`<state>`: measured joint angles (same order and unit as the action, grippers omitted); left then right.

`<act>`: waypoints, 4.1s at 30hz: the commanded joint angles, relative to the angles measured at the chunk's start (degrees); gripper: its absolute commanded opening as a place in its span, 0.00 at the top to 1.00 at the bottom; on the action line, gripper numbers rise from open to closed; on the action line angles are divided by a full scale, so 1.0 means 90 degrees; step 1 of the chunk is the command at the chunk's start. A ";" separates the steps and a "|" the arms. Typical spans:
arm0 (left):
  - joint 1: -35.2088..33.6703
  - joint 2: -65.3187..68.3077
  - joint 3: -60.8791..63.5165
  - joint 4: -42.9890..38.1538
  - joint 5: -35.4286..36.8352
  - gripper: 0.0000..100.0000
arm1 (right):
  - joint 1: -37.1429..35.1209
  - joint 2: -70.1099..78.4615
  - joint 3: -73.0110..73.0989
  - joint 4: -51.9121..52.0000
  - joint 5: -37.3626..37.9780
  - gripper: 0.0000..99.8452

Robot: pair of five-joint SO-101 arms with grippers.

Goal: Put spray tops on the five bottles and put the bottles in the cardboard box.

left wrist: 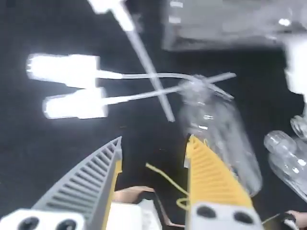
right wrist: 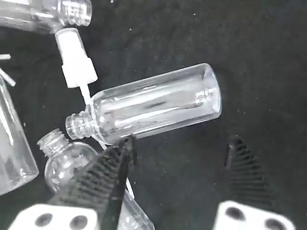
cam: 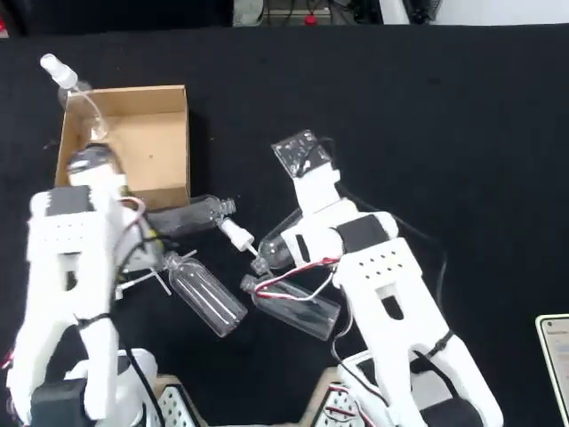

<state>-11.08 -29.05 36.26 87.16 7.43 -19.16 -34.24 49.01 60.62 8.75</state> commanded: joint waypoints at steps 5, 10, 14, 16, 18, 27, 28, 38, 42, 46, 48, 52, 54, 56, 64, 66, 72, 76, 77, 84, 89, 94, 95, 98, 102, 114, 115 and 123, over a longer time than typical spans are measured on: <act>0.1421 -0.0234 0.0884 -0.1211 0.0518 0.76 | 0.0098 -0.0103 -0.0005 -0.0195 0.0039 0.72; 0.1392 -0.0234 0.0757 -0.0772 0.1241 0.60 | 0.0098 -0.0044 -0.0005 -0.0205 0.0059 0.72; 0.1441 -0.0205 0.0259 -0.0088 0.1885 0.53 | 0.0098 -0.0044 0.0083 -0.0400 0.0078 0.72; 0.1431 -0.0234 0.0005 0.0127 0.2071 0.53 | 0.0088 -0.0044 0.0142 -0.0469 0.0078 0.72; 0.1509 -0.0225 -0.0142 0.0430 0.2129 0.53 | 0.0088 -0.0044 0.0151 -0.0469 0.0078 0.72; 0.2037 -0.0234 0.1079 -0.0606 0.2501 0.53 | 0.0088 -0.0044 0.0161 -0.0469 0.0068 0.72; 0.1958 -0.0205 0.1197 -0.0811 0.2667 0.53 | 0.0088 -0.0044 0.0161 -0.0469 0.0068 0.72; 0.1402 -0.0176 0.2144 -0.1700 0.3389 0.53 | 0.0088 -0.0044 0.0161 -0.0469 0.0088 0.72; 0.1402 -0.0176 0.2339 -0.1709 0.3575 0.53 | 0.0088 -0.0044 0.0161 -0.0469 0.0088 0.72; 0.1411 -0.0176 0.2418 -0.1719 0.3614 0.53 | 0.0088 -0.0044 0.0171 -0.0469 0.0088 0.72; 0.1411 -0.0176 0.2408 -0.1719 0.3604 0.53 | 0.0088 -0.0044 0.0171 -0.0469 0.0088 0.72; 0.1411 -0.0176 0.2339 -0.1719 0.3604 0.65 | 0.0088 -0.0044 0.0171 -0.0459 0.0068 0.72; 0.1411 -0.0205 0.2349 -0.1924 0.3575 0.76 | 0.0088 -0.0044 0.0171 -0.0459 0.0068 0.72; 0.1411 -0.0186 0.2408 -0.2286 0.3556 0.84 | 0.0088 -0.0044 0.0171 -0.0459 0.0068 0.72; 0.1421 -0.0244 0.2085 -0.2413 0.2891 0.81 | 0.0088 -0.0044 0.0171 -0.0449 0.0078 0.72; 0.1421 -0.0244 0.1968 -0.2413 0.2432 0.81 | 0.0088 -0.0044 0.0171 -0.0449 0.0078 0.72; 0.1363 -0.0244 0.1753 -0.2589 -0.0078 0.81 | 0.0088 -0.0054 0.0171 -0.0449 0.0078 0.72; 0.1363 -0.0234 0.1744 -0.3194 -0.2598 0.81 | 0.0088 -0.0054 0.0171 -0.0449 0.0088 0.72; 0.1402 -0.0205 0.1773 -0.3223 -0.2901 0.81 | 0.0088 -0.0054 0.0171 -0.0449 0.0088 0.72; 0.1353 -0.0186 0.1656 -0.2911 -0.2256 0.68 | 0.0078 -0.0054 0.0171 -0.0459 0.0088 0.72; 0.1333 -0.0234 0.1314 -0.2178 -0.2432 0.65 | 0.0078 -0.0054 0.0171 -0.0459 0.0088 0.72; 0.1343 -0.0176 0.1177 -0.1719 -0.2921 0.71 | 0.0078 -0.0054 0.0171 -0.0459 0.0088 0.72; 0.1343 -0.0176 0.1284 -0.1758 -0.2930 0.72 | 0.0078 -0.0054 0.0171 -0.0459 0.0088 0.72; 0.1333 -0.0176 0.1665 -0.2100 -0.2940 0.72 | 0.0078 -0.0054 0.0171 -0.0459 0.0088 0.72; 0.1197 -0.0176 0.2085 -0.2803 -0.2940 0.72 | 0.0078 -0.0054 0.0171 -0.0459 0.0088 0.72; 0.1001 -0.0166 0.2173 -0.2969 -0.2940 0.72 | 0.0078 -0.0054 0.0171 -0.0459 0.0088 0.72; 0.1001 -0.0166 0.2173 -0.2979 -0.2940 0.72 | 0.0078 -0.0054 0.0171 -0.0459 0.0088 0.72; 0.0991 -0.0166 0.2232 -0.3018 -0.2930 0.72 | 0.0078 -0.0054 0.0171 -0.0459 0.0088 0.72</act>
<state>-1.49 -29.76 55.69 60.88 -18.68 -18.99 -34.24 50.77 57.71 9.01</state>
